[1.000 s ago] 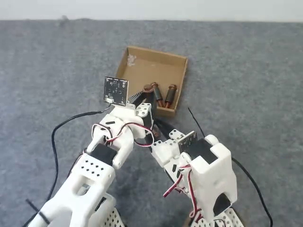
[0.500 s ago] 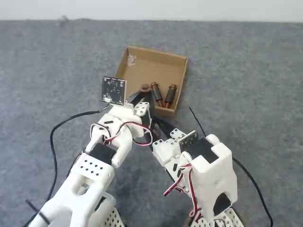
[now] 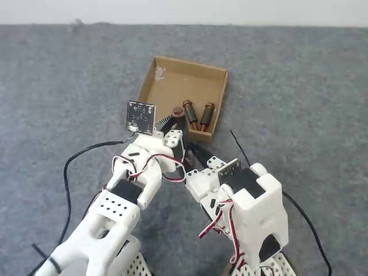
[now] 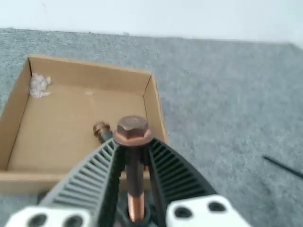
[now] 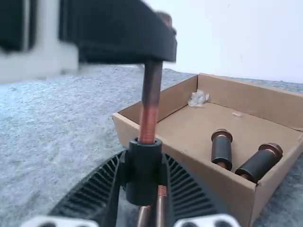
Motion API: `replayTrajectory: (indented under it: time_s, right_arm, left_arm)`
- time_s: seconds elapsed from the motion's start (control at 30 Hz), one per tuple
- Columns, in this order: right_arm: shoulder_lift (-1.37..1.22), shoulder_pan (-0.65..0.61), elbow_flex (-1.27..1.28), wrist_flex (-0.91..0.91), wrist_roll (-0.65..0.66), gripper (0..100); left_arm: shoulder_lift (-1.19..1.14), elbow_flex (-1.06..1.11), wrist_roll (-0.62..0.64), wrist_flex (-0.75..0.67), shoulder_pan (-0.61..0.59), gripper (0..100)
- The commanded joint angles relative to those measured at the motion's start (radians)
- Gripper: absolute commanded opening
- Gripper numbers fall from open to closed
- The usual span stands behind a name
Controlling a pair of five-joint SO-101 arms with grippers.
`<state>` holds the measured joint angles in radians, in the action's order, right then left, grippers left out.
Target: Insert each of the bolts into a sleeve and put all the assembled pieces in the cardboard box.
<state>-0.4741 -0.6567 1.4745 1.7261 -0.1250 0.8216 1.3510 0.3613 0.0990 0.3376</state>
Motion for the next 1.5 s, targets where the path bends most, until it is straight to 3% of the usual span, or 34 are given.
replayTrajectory:
  time_s: [0.0,0.43,1.0,1.1,1.3,1.47]
  right_arm:
    - [0.013,0.013,-0.011,0.035,0.023,0.6]
    - [0.015,0.015,-0.009,0.035,0.023,0.6]
    - [0.044,0.047,-0.009,0.033,0.021,0.6]
    - [0.042,0.047,-0.009,0.033,0.021,0.6]
    - [0.042,0.047,-0.011,0.031,0.021,0.6]
    - [0.042,0.047,-0.014,0.031,0.021,0.6]
  left_arm:
    - [0.043,-0.015,0.0,-0.032,0.011,1]
    - [0.044,-0.03,-0.064,0.18,0.031,1]
    - [0.044,0.074,-0.094,0.184,0.035,1]
    - [0.044,0.074,-0.094,0.184,0.029,8]
    - [0.051,0.074,-0.087,0.183,0.002,35]
    - [0.054,0.067,-0.086,0.178,-0.026,35]
